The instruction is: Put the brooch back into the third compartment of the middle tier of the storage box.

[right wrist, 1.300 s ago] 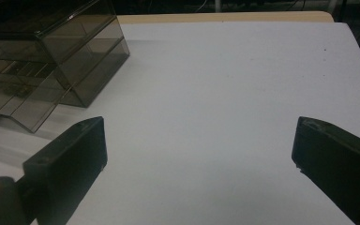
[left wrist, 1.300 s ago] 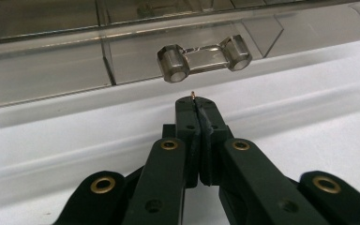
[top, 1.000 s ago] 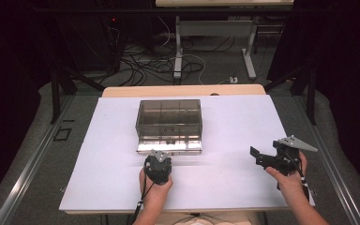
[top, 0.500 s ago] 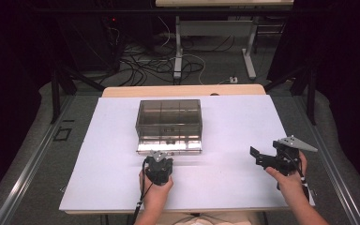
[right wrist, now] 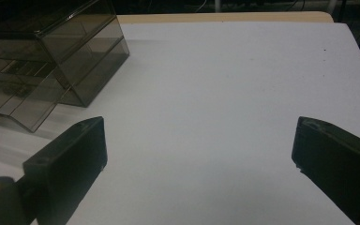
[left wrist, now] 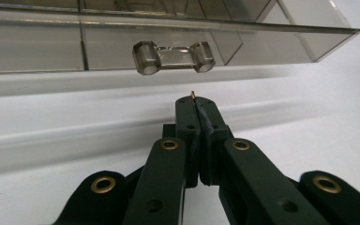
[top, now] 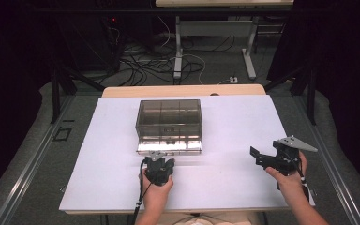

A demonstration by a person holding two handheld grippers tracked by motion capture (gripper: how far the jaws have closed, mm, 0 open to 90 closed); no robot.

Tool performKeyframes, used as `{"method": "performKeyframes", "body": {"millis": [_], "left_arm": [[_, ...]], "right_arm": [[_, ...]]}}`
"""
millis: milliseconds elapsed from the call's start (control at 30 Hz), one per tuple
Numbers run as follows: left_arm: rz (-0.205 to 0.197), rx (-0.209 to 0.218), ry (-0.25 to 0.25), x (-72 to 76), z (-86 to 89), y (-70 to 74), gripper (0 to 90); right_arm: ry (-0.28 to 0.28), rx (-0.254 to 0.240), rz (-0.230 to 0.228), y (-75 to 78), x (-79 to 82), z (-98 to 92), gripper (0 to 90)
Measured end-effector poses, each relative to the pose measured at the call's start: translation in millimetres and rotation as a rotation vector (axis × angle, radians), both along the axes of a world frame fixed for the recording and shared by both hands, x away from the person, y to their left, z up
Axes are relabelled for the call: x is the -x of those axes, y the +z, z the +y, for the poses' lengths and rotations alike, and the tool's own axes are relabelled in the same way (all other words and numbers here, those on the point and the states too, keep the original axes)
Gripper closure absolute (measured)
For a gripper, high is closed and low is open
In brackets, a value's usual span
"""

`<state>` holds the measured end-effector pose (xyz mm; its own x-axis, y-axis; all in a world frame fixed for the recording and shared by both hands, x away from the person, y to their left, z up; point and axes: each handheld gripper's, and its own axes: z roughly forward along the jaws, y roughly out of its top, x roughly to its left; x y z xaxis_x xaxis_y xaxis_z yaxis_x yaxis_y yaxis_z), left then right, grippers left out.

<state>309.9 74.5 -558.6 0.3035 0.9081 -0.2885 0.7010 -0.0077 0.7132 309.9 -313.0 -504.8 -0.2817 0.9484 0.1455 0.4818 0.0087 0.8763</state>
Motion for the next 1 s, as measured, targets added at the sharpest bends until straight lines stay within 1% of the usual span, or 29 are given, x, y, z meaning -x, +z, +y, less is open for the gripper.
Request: {"method": "performKeyframes", "body": {"millis": [33, 67, 100, 200, 233, 300, 367, 500, 533, 567, 600, 633, 667, 700, 733, 800, 833, 867, 900, 967, 1000], "left_arm": [[0.002, 0.006, -0.001, 0.1, 0.0, 0.5, 89.6], [0.005, 0.021, -0.004, 0.2, -0.1, 1.2, 89.6], [0.007, 0.03, -0.004, 0.4, -0.1, 1.7, 89.6], [0.018, 0.042, -0.011, 1.2, -0.5, 3.4, 89.6], [0.018, 0.042, -0.011, 1.2, -0.5, 3.4, 89.6], [0.018, 0.053, -0.011, 1.5, -1.1, 4.2, 89.6], [0.026, 0.073, -0.016, 2.2, -1.2, 5.3, 89.6], [0.029, 0.078, -0.017, 3.0, -1.0, 6.4, 89.6], [0.033, 0.088, -0.016, 3.2, -1.2, 6.7, 89.6], [0.033, 0.088, -0.016, 3.2, -1.2, 6.7, 89.6], [0.038, 0.102, -0.016, 3.8, -1.2, 7.7, 89.6], [0.038, 0.102, -0.016, 3.8, -1.2, 7.7, 89.6], [0.041, 0.107, -0.02, 4.3, -1.1, 8.7, 89.6], [0.043, 0.11, -0.021, 4.7, -1.1, 9.4, 89.6], [0.048, 0.11, -0.033, 5.0, -0.3, 10.4, 89.6], [0.047, 0.11, -0.028, 5.3, -0.9, 11.2, 89.6], [0.045, 0.12, -0.026, 6.1, -2.1, 12.3, 89.6], [0.045, 0.12, -0.026, 6.1, -2.1, 12.3, 89.6], [0.043, 0.122, -0.035, 6.6, -2.2, 13.6, 89.6], [0.042, 0.127, -0.033, 6.9, -2.9, 14.3, 89.6], [0.049, 0.13, -0.042, 7.2, -3.3, 16.1, 89.6]], "right_arm": [[0.0, 0.0, 0.0, 0.0, 0.0, 0.0, 3.2], [-0.001, -0.003, -0.009, -0.6, -0.5, 0.1, 3.2], [-0.002, -0.003, 0.003, 0.0, 0.3, 0.2, 3.2], [0.0, 0.0, -0.004, -0.1, -0.2, 0.2, 3.2], [-0.002, -0.002, 0.003, 0.1, 0.2, 0.3, 3.2], [-0.003, -0.003, 0.004, 0.0, 0.3, 0.5, 3.2], [-0.002, -0.003, 0.003, 0.1, 0.4, 0.5, 3.2], [-0.002, -0.003, 0.004, -0.1, 0.3, 0.5, 3.2], [-0.001, -0.003, 0.004, -0.2, 0.3, 0.5, 3.2], [-0.002, -0.003, 0.003, -0.1, 0.3, 0.6, 3.2], [-0.001, -0.003, 0.003, -0.1, 0.3, 0.6, 3.2], [-0.001, -0.003, 0.003, -0.1, 0.3, 0.6, 3.2], [0.001, -0.003, 0.005, -0.1, 0.3, 0.5, 3.2], [0.003, -0.004, -0.004, -0.7, -0.3, 0.4, 3.2], [0.001, -0.003, -0.007, -0.9, -0.4, 0.5, 3.2], [0.003, -0.007, -0.002, -0.7, -0.1, 0.6, 3.2], [0.005, -0.002, -0.006, -0.8, -0.4, 0.3, 3.2], [0.0, -0.004, -0.008, -1.1, -0.6, 0.6, 3.2], [0.001, -0.005, -0.012, -1.2, -0.8, 0.5, 3.2], [0.0, -0.003, -0.011, -1.3, -0.7, 0.5, 3.2], [0.003, -0.006, -0.008, -1.1, -0.5, 0.7, 3.2]]}}
